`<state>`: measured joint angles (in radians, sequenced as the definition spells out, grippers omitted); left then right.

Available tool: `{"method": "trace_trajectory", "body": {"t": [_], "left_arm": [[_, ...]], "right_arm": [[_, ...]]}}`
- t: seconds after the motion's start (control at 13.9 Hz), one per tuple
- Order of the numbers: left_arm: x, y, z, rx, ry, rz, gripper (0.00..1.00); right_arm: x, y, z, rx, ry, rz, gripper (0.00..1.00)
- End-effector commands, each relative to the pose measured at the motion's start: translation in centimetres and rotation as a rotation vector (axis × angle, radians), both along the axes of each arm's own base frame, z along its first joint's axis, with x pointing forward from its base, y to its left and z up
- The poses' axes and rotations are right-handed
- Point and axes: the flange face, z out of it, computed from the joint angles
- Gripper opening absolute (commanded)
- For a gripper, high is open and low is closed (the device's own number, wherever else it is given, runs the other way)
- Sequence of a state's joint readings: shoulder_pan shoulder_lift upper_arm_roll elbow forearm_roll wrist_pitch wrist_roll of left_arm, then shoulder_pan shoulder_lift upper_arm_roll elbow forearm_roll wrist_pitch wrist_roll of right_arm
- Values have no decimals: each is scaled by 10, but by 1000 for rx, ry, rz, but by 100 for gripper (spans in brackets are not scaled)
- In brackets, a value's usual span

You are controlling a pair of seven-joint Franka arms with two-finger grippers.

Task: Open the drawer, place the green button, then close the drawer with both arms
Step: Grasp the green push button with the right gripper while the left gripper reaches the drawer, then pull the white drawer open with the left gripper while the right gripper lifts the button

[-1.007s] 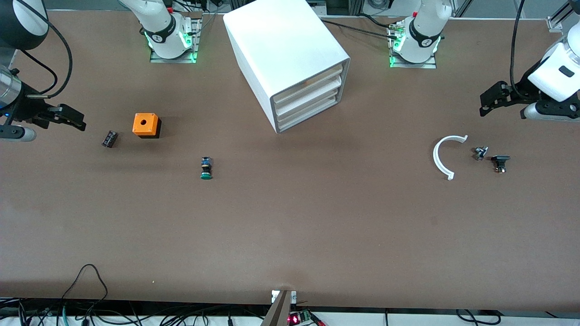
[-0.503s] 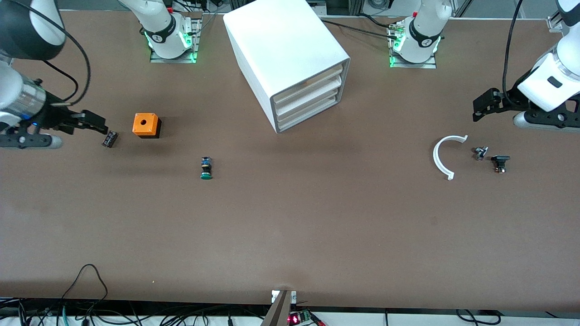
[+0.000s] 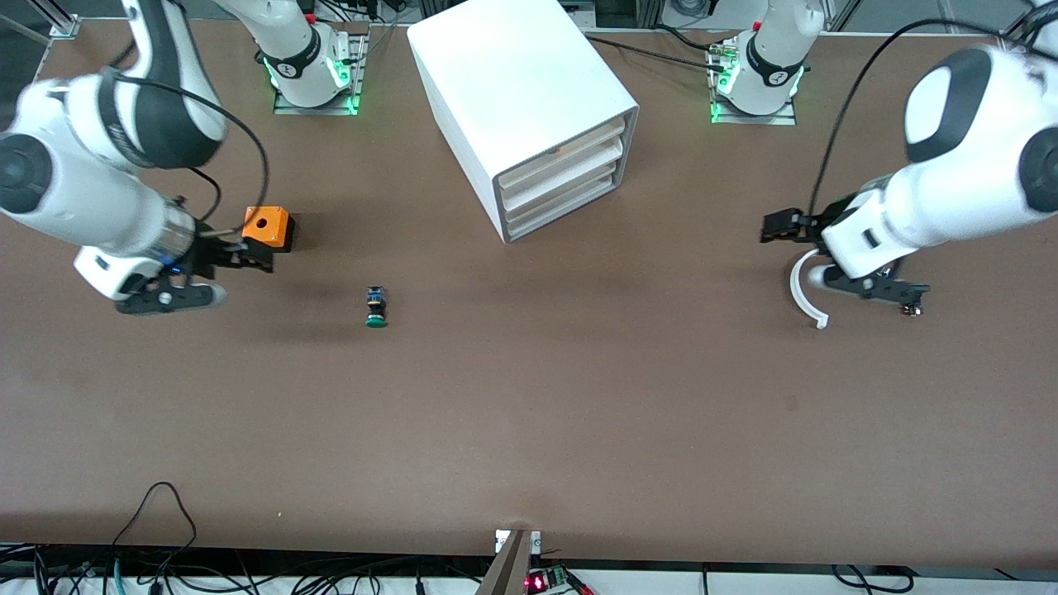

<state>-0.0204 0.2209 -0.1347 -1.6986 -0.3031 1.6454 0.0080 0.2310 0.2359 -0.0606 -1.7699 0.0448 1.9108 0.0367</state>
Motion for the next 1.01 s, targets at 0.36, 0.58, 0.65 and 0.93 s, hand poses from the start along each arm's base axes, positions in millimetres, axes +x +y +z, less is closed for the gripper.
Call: {"method": "trace_trajectory", "body": {"t": [0.36,0.58,0.65,0.93], "left_arm": [[-35,-58,-179,-310,356,196,100],[-52,-105,-198,-300,397,122,100],[-55,-114,-207,-298,399,107,100],[-71,-150,-240,-409,337,11,100]], "right_arm": [[-32,83,-122,4,-48,-55,100],[-46,87,-165,10,-66,-52,100],[-47,87,-176,10,-69,-51,100],[-48,93,-200,13,-66,-53,100]]}}
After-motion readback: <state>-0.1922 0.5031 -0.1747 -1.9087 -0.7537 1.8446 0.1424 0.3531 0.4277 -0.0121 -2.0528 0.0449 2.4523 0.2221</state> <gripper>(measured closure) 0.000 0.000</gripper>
